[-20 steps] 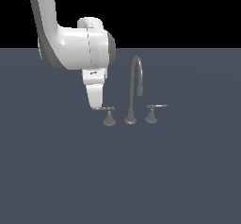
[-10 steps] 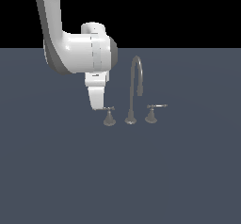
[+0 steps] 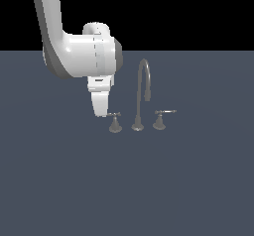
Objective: Turn on the faucet by rotating a designated handle.
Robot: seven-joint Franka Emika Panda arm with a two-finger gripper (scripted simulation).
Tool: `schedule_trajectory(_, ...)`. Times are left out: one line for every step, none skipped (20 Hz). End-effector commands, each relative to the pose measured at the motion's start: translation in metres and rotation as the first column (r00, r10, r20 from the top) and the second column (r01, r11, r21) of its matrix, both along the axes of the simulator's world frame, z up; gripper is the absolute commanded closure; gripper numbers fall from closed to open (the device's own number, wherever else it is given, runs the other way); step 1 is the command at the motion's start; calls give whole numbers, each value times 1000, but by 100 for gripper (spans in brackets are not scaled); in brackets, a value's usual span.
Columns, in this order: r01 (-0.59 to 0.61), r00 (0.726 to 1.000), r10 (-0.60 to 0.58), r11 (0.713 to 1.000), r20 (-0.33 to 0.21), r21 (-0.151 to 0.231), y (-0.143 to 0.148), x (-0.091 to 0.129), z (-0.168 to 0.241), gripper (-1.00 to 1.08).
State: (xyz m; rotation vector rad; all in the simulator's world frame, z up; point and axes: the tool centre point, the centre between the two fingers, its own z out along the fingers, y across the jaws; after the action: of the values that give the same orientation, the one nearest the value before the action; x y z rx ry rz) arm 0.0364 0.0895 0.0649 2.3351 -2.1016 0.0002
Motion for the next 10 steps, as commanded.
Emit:
schedule_trajectory(-1, 1000, 1, 1000, 0, 0, 3, -8, 0, 108)
schedule_trajectory(-1, 1000, 1, 1000, 0, 0, 4, -11, 0, 108)
schedule_trajectory(-1, 1000, 1, 1000, 0, 0, 5, -14, 0, 108)
schedule_trajectory(-1, 1000, 1, 1000, 0, 0, 6, -17, 0, 108)
schedule_trajectory(-1, 1000, 1, 1000, 0, 0, 7, -21, 0, 108)
schedule_trajectory(-1, 1000, 1, 1000, 0, 0, 8, -24, 0, 108)
schedule_trajectory(-1, 1000, 1, 1000, 0, 0, 9, -27, 0, 108)
schedule_trajectory(-1, 1000, 1, 1000, 0, 0, 10, -31, 0, 108)
schedule_trajectory(-1, 1000, 1, 1000, 0, 0, 10, -31, 0, 108)
schedule_trajectory(-3, 1000, 3, 1000, 14, 4, 12, -22, 3, 108)
